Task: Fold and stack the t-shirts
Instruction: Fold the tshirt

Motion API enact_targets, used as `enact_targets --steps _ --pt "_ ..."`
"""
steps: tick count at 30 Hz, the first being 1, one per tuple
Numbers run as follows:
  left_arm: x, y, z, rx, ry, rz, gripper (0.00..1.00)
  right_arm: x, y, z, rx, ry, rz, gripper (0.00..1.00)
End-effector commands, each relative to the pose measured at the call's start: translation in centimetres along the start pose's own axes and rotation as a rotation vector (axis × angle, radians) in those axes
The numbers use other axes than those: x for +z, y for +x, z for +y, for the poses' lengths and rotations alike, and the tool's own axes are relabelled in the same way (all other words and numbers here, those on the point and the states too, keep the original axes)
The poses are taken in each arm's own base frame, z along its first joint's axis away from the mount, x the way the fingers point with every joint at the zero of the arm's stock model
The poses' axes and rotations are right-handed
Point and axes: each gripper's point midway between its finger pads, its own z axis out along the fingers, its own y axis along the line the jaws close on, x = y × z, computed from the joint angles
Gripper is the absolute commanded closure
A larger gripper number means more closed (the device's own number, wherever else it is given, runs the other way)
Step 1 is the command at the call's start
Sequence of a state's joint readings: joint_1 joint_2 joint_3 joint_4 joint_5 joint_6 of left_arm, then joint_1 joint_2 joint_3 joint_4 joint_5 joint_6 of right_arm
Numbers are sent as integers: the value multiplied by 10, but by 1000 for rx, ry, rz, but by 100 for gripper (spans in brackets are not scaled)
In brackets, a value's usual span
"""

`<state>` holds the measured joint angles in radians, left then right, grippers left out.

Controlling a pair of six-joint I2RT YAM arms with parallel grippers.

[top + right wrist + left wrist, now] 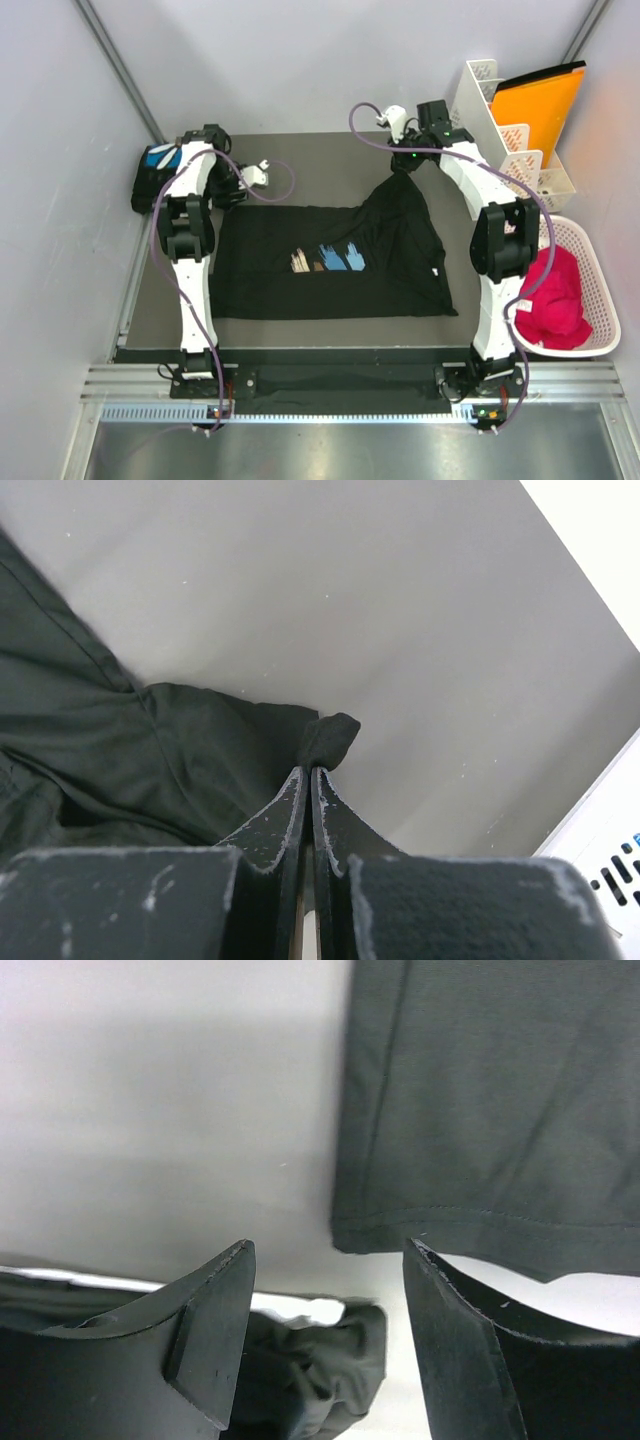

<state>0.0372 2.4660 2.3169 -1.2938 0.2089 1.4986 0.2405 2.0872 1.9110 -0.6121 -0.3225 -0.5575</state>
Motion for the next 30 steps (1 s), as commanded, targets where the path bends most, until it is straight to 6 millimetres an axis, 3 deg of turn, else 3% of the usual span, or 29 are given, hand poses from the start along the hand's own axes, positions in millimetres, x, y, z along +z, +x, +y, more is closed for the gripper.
enact_targets --steps 1,23,25,26,27,30 --pt "9 2 -22 -5 93 -18 34 -28 -40 -1 -57 43 -97 100" --pt "45 12 -24 -10 129 12 35 -33 -43 10 -76 37 -98 100" --pt "46 12 -27 -10 138 14 41 -33 -45 10 -79 36 -100 100" --pt "47 12 -28 -8 144 14 50 -34 -45 9 -78 39 -100 100" --pt "48 12 -28 -7 145 15 68 -34 -46 10 -80 37 -105 100" --pt "50 11 -30 -10 153 13 89 -35 -48 11 -81 34 -109 100"
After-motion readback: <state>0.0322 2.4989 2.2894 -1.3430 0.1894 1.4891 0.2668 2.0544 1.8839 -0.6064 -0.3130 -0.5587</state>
